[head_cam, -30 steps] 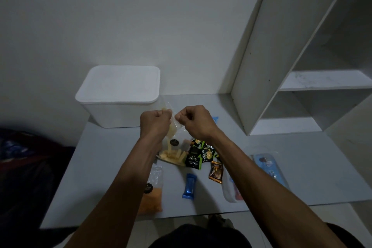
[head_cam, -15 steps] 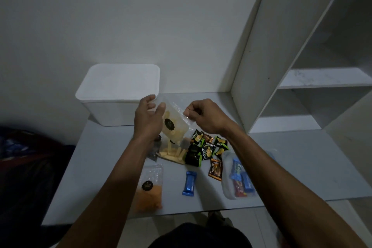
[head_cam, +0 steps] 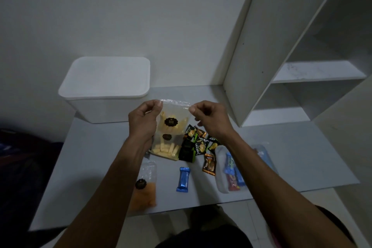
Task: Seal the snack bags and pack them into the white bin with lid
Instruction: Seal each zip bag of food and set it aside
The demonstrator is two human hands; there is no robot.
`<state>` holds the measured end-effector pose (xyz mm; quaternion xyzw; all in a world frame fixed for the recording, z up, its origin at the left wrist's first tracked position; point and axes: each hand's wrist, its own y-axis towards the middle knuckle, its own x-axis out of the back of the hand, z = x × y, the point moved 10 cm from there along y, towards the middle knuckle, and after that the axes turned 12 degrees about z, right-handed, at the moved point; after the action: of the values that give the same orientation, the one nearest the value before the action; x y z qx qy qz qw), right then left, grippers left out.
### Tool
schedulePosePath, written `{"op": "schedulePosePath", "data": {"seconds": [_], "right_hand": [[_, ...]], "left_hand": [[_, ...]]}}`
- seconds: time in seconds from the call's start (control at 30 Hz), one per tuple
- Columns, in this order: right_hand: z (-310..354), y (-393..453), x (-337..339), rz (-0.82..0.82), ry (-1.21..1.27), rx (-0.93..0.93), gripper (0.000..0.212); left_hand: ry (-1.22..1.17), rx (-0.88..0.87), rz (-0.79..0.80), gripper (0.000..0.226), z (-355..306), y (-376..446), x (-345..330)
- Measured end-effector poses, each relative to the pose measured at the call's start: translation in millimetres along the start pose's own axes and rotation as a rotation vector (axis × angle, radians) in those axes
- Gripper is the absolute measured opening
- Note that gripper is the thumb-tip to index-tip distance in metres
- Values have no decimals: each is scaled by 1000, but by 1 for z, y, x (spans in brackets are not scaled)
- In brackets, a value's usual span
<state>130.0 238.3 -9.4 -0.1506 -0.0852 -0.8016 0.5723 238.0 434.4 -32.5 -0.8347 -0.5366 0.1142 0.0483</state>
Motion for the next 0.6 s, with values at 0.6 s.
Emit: {"op": "schedulePosePath", "data": {"seconds": [0.6], "right_hand": [[-91, 174, 50, -239, 58, -107, 16]], "left_hand": [[171, -60, -193, 10, 25, 178, -43]]}}
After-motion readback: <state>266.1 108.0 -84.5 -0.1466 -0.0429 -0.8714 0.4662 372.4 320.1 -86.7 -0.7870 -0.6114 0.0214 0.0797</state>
